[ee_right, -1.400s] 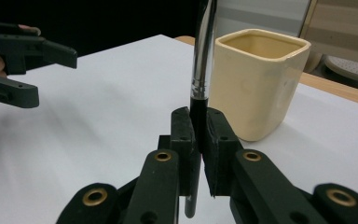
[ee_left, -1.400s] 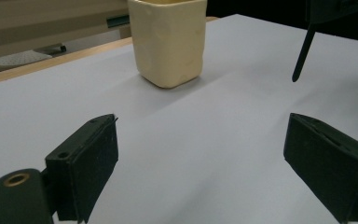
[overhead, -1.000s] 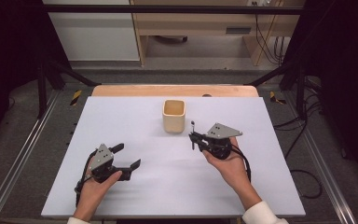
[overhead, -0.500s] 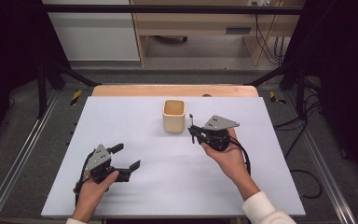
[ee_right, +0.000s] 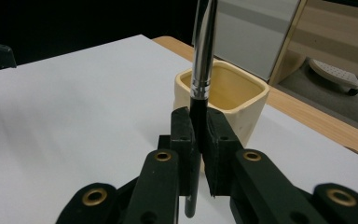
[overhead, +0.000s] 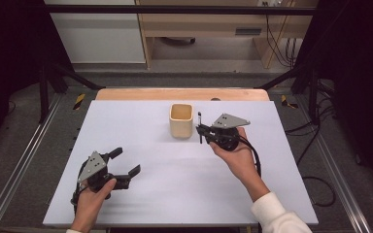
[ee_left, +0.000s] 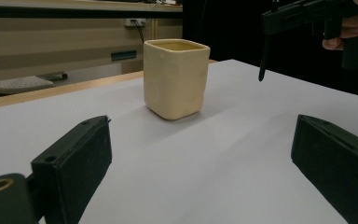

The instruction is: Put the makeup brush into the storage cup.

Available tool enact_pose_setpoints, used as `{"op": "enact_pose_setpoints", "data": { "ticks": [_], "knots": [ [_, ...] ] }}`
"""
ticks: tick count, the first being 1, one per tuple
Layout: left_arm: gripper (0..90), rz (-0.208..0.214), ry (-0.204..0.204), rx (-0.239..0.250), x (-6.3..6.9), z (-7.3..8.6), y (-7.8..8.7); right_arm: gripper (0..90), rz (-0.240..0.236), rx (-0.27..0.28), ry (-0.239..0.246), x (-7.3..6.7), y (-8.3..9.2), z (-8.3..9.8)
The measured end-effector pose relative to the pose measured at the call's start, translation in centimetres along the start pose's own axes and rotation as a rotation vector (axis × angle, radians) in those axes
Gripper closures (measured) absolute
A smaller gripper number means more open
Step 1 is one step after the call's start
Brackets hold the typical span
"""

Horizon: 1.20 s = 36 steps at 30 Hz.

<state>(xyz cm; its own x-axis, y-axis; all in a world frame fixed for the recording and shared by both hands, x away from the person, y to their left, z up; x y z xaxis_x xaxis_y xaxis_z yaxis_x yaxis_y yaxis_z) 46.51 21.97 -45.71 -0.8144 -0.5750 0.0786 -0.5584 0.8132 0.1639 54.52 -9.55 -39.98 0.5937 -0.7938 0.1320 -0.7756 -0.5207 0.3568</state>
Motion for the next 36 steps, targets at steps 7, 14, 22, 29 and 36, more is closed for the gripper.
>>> {"op": "enact_pose_setpoints", "data": {
  "ticks": [7, 14, 22, 29, 36],
  "knots": [
    [4.8, -0.026, 0.008, 0.033, -0.9, -0.4, 1.2, 83.3, 0.005, 0.013, -0.003, 0.4, 0.0, -0.9],
    [3.7, -0.035, 0.013, 0.057, -1.6, -0.4, 2.1, 83.3, 0.011, 0.016, -0.003, 0.5, -0.4, -1.3],
    [2.6, -0.039, 0.010, 0.074, -2.0, -0.3, 2.5, 83.3, 0.018, 0.028, -0.020, 0.7, -0.9, -1.6],
    [2.3, -0.023, 0.009, 0.064, -1.9, -0.2, 2.3, 83.3, 0.043, 0.032, -0.051, 1.2, -1.5, -1.7],
    [2.3, -0.017, 0.006, 0.063, -1.8, -0.2, 2.2, 83.3, 0.065, 0.051, -0.083, 1.5, -1.7, -2.0]
  ]
}}
Point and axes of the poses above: each handheld gripper's, and its own axes: y roughly backward along the jaws, z roughly out of its underside, x roughly to its right, the point moved 5 cm from there along -y, roughly forward along the jaws, and after that the axes turned 11 degrees about z, right-handed, at the moved point
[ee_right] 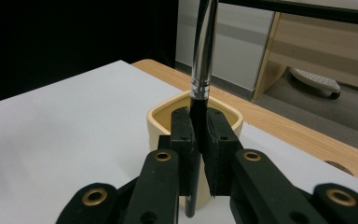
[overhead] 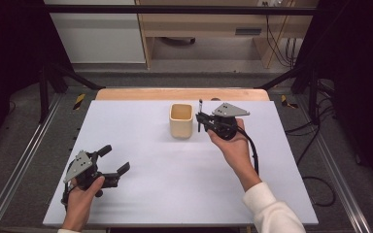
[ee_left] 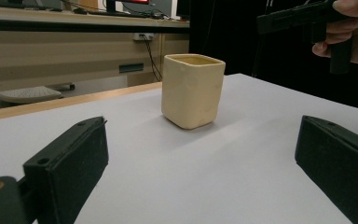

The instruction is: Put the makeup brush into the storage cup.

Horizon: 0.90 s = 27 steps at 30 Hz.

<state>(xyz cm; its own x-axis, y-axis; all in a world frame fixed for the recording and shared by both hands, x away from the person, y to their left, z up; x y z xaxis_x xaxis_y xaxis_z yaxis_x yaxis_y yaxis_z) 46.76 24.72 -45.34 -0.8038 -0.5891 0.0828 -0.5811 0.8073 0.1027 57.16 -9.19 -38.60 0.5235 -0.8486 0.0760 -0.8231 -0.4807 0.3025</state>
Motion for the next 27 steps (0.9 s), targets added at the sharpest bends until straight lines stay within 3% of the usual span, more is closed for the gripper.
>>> {"op": "enact_pose_setpoints", "data": {
  "ticks": [12, 27],
  "knots": [
    [2.3, 0.001, -0.003, 0.001, 0.0, 0.0, 0.0, 83.3, 0.026, 0.000, 0.079, -0.8, -0.5, -0.3],
    [2.4, 0.002, -0.003, 0.000, 0.2, 0.0, -0.1, 83.3, 0.033, 0.034, 0.098, -1.1, -1.1, -2.2]
  ]
}}
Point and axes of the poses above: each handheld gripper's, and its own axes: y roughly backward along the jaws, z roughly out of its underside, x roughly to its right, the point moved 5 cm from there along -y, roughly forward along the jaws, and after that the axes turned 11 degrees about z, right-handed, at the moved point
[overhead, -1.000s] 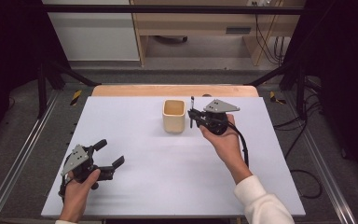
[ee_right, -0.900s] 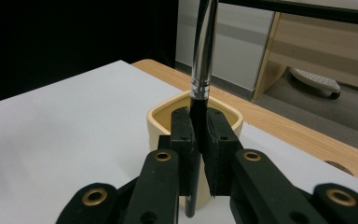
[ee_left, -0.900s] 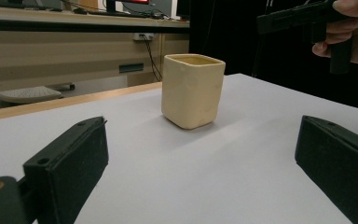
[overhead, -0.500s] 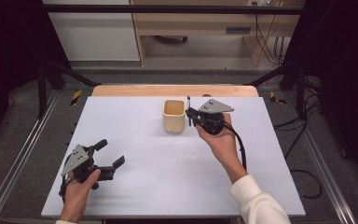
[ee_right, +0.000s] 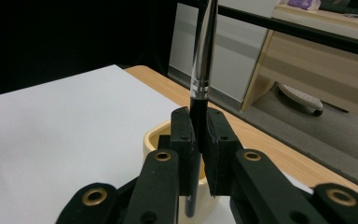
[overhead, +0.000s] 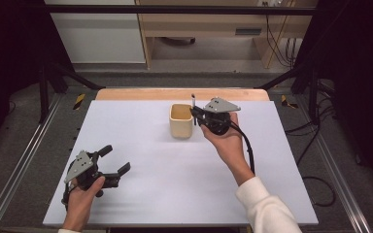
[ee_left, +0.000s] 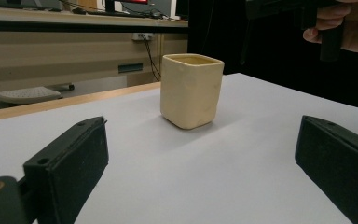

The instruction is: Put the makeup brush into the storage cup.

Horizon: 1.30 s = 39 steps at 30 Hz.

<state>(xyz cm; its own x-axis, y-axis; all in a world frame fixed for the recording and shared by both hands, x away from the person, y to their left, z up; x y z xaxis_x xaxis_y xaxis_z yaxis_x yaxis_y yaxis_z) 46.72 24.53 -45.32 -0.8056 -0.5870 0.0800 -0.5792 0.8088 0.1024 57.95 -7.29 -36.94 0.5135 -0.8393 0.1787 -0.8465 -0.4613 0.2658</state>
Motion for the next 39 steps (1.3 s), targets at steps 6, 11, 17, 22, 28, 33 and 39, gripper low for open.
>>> {"op": "enact_pose_setpoints", "data": {
  "ticks": [6, 11, 17, 22, 28, 33, 39],
  "knots": [
    [2.4, 0.000, -0.003, -0.005, 0.0, 0.0, 0.0, 83.3, 0.009, 0.009, 0.006, 0.2, -0.2, -0.8],
    [2.4, -0.003, -0.002, -0.009, 0.0, 0.1, 0.0, 83.3, 0.020, 0.015, -0.003, 0.3, -0.6, -1.2],
    [2.3, -0.004, -0.001, -0.003, -0.1, 0.0, 0.0, 83.3, 0.040, 0.030, -0.017, 0.5, -1.1, -1.7],
    [2.3, -0.003, -0.002, -0.007, 0.0, 0.0, 0.0, 83.3, 0.044, 0.028, -0.017, 0.7, -1.3, -1.9],
    [2.3, 0.001, -0.006, -0.011, 0.0, 0.1, -0.2, 83.3, 0.050, 0.036, -0.019, 0.7, -1.6, -2.1],
    [2.4, 0.000, -0.006, -0.009, 0.0, 0.0, -0.1, 83.3, 0.057, 0.037, -0.023, 0.7, -2.0, -1.9],
    [2.3, 0.000, -0.008, -0.009, 0.0, 0.0, -0.1, 83.3, 0.061, 0.038, -0.027, 0.6, -2.5, -1.9]
  ]
}}
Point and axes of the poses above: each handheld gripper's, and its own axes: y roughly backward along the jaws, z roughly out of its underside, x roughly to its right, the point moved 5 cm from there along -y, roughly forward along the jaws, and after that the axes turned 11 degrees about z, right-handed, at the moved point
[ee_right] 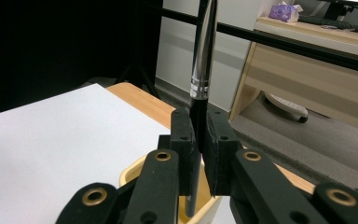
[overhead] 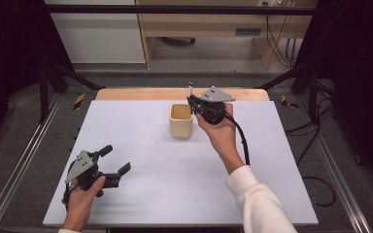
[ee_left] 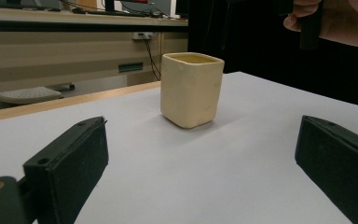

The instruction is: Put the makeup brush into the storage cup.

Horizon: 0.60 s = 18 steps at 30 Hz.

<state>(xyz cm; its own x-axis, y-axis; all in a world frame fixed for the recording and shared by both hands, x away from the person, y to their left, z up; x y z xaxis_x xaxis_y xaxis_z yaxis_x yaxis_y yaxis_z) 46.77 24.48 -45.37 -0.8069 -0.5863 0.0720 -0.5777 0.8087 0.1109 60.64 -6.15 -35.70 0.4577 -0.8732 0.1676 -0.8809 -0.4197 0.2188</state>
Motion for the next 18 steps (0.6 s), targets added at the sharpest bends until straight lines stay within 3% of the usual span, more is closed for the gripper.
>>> {"op": "enact_pose_setpoints", "data": {
  "ticks": [18],
  "knots": [
    [2.3, 0.001, 0.002, -0.001, 0.03, 0.01, -0.04, 83.3, -0.006, 0.001, 0.020, -0.53, -0.69, 0.10]
  ]
}}
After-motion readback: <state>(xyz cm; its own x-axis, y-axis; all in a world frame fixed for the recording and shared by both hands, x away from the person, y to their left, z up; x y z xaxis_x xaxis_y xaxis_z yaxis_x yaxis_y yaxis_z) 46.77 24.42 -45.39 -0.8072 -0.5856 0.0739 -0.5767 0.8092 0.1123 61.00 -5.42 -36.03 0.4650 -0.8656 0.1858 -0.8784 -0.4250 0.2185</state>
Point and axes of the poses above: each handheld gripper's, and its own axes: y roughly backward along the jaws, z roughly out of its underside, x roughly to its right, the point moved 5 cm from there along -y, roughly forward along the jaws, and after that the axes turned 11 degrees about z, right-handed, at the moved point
